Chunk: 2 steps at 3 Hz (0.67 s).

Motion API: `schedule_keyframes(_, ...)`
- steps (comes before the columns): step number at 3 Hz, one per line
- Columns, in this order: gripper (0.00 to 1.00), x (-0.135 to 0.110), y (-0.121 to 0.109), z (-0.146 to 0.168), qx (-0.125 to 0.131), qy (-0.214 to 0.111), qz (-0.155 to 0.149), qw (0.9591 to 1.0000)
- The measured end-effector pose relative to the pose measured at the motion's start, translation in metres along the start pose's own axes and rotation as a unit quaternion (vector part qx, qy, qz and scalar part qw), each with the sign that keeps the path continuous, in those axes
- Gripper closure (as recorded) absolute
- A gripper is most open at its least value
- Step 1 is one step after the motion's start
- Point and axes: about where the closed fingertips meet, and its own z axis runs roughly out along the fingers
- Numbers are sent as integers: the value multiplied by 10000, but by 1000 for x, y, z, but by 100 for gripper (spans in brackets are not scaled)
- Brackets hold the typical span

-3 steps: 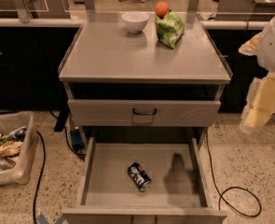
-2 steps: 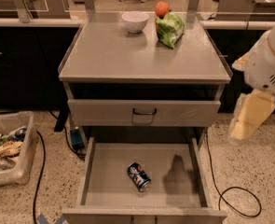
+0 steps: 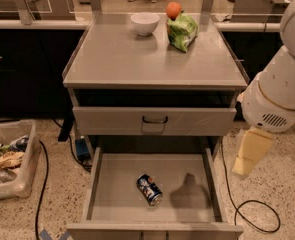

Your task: Pick pepsi can from middle drawer and place on counter

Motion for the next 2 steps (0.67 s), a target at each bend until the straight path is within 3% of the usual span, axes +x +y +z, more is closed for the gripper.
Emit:
schedule_keyframes(1, 0, 2, -2, -1, 258, -23, 251, 9993)
schedule_keyframes(2, 0, 4, -5, 37, 35, -500, 720, 9961)
